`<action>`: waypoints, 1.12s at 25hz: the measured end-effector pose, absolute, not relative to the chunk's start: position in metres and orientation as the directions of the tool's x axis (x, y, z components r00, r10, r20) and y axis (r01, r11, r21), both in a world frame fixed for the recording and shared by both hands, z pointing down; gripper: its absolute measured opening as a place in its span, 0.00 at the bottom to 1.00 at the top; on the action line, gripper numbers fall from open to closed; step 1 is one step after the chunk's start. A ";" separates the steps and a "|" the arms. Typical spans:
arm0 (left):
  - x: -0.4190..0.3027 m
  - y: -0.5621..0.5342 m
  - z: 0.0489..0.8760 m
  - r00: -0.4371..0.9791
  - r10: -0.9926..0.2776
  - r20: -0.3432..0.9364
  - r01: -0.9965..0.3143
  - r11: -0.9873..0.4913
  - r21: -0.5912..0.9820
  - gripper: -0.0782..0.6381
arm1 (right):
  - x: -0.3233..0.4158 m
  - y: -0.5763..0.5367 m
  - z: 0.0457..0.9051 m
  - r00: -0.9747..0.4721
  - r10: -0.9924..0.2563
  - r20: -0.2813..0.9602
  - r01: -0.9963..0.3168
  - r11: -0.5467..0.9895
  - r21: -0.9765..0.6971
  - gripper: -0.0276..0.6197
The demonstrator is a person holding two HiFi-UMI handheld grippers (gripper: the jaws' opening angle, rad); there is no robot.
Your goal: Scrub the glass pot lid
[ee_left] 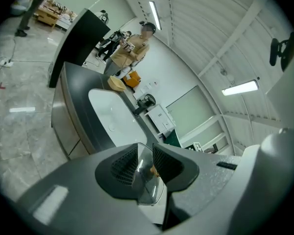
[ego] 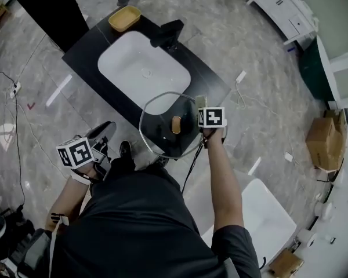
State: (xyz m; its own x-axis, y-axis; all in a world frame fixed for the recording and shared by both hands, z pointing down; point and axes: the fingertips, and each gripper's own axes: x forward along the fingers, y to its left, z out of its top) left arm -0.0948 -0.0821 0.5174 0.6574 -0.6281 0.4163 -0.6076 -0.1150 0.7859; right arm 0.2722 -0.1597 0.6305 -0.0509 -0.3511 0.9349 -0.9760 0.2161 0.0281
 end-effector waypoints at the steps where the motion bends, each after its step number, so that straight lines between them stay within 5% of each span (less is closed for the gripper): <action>1: -0.102 -0.080 0.520 0.645 -0.637 0.422 -0.612 -0.099 0.785 0.24 | 0.265 -0.161 0.633 -0.024 -0.315 0.949 -0.966 0.251 0.059 0.14; 8: -0.119 -0.075 0.532 0.624 -0.652 0.430 -0.599 -0.046 0.799 0.24 | 0.203 -0.177 0.656 -0.029 -0.197 0.980 -0.924 0.379 0.049 0.14; 18: -0.123 -0.077 0.535 0.614 -0.659 0.435 -0.594 -0.023 0.804 0.24 | 0.130 -0.195 0.663 -0.136 -0.256 0.957 -0.773 0.632 0.059 0.14; 28: -0.117 -0.085 0.538 0.620 -0.655 0.432 -0.588 -0.024 0.809 0.24 | 0.060 -0.159 0.669 -0.275 -0.145 0.950 -0.456 0.890 0.004 0.14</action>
State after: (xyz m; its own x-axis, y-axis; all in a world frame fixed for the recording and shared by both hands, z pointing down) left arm -0.1166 -0.0845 0.5377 0.6199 -0.6553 0.4316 -0.5878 -0.0235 0.8086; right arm 0.0601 -0.1591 0.6685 -0.2750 -0.1449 0.9505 -0.4562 0.8899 0.0036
